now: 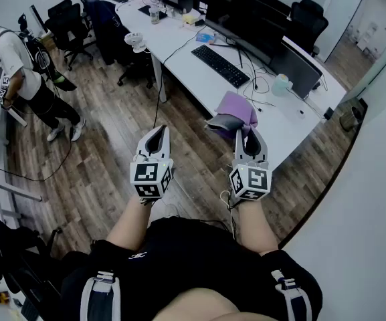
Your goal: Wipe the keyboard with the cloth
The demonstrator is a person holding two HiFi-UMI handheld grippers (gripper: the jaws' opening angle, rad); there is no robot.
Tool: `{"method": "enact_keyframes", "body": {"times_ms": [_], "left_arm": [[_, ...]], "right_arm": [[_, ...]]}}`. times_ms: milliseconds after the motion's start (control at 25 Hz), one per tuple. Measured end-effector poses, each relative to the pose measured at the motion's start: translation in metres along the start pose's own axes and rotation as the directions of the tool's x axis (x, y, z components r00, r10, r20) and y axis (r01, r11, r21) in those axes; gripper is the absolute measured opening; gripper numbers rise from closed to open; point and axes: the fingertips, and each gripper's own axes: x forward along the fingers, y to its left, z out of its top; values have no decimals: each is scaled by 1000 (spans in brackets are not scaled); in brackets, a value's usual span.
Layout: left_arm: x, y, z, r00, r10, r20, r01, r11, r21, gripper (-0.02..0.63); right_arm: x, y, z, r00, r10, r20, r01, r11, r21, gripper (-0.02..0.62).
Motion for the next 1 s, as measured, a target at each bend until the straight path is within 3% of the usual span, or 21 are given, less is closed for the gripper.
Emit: {"method": "enact_keyframes", "body": {"times_ms": [680, 1000], "left_arm": [[22, 3, -10, 999, -36, -24, 35, 999, -15, 12], [47, 33, -9, 998, -61, -21, 61, 998, 1, 12]], "right_arm": [[15, -1, -7, 1000, -27, -16, 26, 1000, -12, 101], [53, 16, -13, 999, -43, -23, 42, 999, -32, 101]]}}
